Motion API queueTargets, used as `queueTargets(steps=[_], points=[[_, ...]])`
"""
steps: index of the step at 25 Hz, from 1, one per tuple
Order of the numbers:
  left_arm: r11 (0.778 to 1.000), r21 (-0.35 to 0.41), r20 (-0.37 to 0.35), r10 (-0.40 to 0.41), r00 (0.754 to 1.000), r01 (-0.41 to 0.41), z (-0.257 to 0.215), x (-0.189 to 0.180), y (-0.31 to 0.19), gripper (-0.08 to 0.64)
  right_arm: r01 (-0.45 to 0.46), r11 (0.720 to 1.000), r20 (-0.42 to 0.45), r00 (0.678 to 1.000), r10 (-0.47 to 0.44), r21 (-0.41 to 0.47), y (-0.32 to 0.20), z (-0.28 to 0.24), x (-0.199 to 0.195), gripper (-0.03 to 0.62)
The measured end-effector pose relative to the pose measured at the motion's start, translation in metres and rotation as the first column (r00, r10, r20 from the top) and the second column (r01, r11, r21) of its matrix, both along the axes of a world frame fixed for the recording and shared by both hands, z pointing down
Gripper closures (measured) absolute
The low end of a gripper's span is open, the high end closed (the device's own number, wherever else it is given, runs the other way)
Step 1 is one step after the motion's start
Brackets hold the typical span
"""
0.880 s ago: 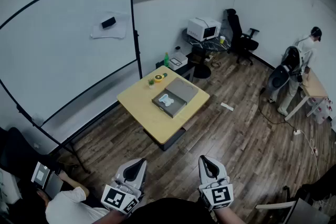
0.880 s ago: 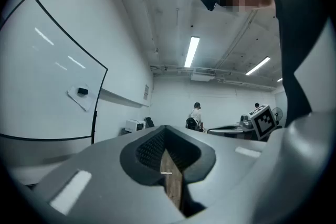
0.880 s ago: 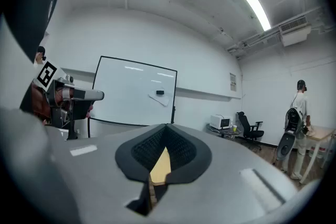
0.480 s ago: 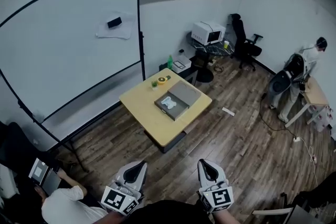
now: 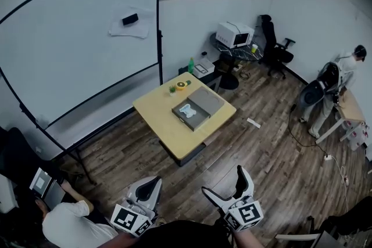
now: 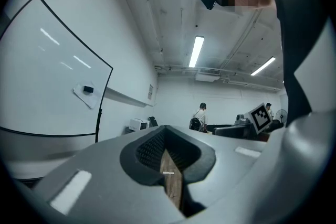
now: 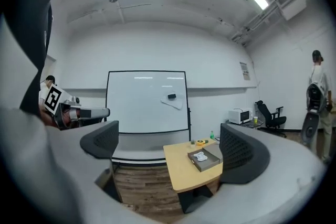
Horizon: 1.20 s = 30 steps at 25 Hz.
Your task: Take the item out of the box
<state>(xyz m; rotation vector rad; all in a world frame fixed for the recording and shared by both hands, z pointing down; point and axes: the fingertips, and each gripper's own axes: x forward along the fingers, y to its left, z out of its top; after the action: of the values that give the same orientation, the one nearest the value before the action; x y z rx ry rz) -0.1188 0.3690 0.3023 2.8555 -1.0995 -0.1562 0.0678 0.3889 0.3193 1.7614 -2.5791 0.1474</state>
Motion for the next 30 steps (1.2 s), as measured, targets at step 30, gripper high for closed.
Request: queueTargets(steps=[30], points=[[0.991,0.056,0.061,-0.123,0.991,0.12,0.017,0.078,-0.013,0.561,0.114,0.991,0.003,0.993,-0.115,0.063,-0.037,0.016,0.062,-0.005]])
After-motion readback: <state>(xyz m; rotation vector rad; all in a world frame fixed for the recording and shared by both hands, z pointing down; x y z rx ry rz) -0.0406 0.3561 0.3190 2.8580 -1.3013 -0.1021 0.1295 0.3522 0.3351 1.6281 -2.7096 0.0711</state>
